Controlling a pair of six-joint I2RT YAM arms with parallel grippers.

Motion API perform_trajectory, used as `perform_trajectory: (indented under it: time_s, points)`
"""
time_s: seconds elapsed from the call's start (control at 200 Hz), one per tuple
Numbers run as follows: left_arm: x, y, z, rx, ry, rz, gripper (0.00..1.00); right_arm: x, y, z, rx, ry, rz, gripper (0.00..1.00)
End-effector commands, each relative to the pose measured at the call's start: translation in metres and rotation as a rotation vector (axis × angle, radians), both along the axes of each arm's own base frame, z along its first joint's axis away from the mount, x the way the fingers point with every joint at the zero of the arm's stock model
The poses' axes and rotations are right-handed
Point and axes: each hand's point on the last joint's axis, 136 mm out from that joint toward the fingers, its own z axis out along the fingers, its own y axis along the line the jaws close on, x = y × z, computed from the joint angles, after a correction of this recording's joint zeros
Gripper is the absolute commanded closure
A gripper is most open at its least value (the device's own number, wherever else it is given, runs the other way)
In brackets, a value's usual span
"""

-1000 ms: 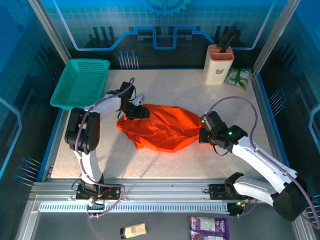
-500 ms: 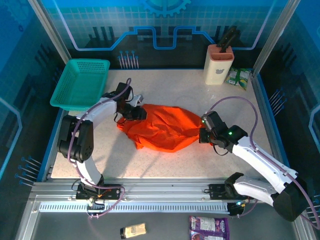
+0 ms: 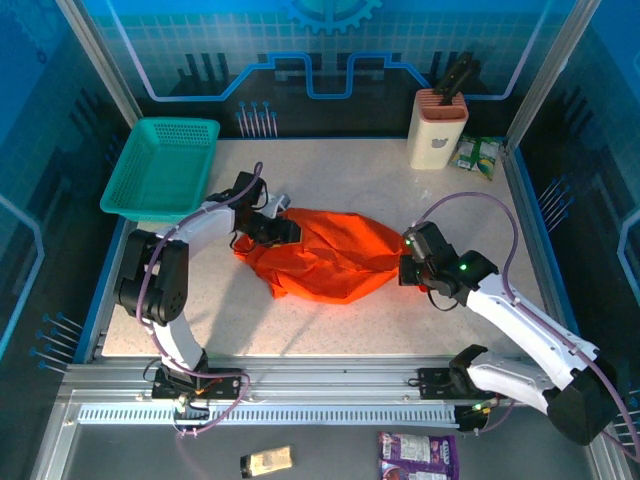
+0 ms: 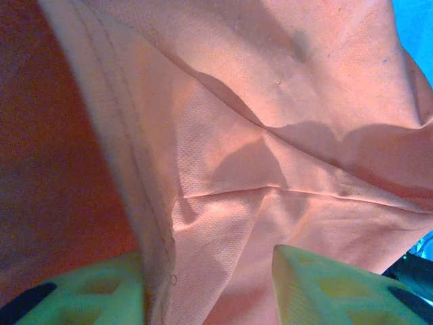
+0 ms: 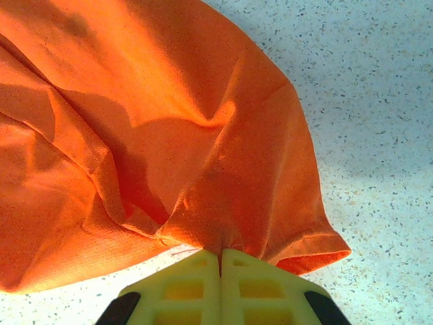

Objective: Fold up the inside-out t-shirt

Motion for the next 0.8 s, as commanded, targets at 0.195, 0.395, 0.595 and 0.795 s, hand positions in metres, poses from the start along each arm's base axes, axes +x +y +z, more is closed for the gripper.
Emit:
perform_trajectory:
  time_s: [0.195,0.395,0.595,0.795]
  points:
    - [-0.01,0.008,0.009,0.12,-0.041,-0.022,0.66,0.002,-0.007,0.009,0.001,-0.024,-0.034,1.0]
    - [-0.002,0.014,0.032,0.173,-0.098,-0.01,1.0,0.004,-0.013,0.013,-0.047,-0.034,-0.023,1.0]
    - [0.012,0.027,0.159,0.125,-0.385,0.094,1.0,0.028,-0.033,0.072,-0.159,-0.161,-0.037,1.0]
    - [0.002,0.046,0.281,-0.044,-0.67,0.242,1.0,0.055,-0.069,0.175,-0.203,-0.426,-0.157,1.0]
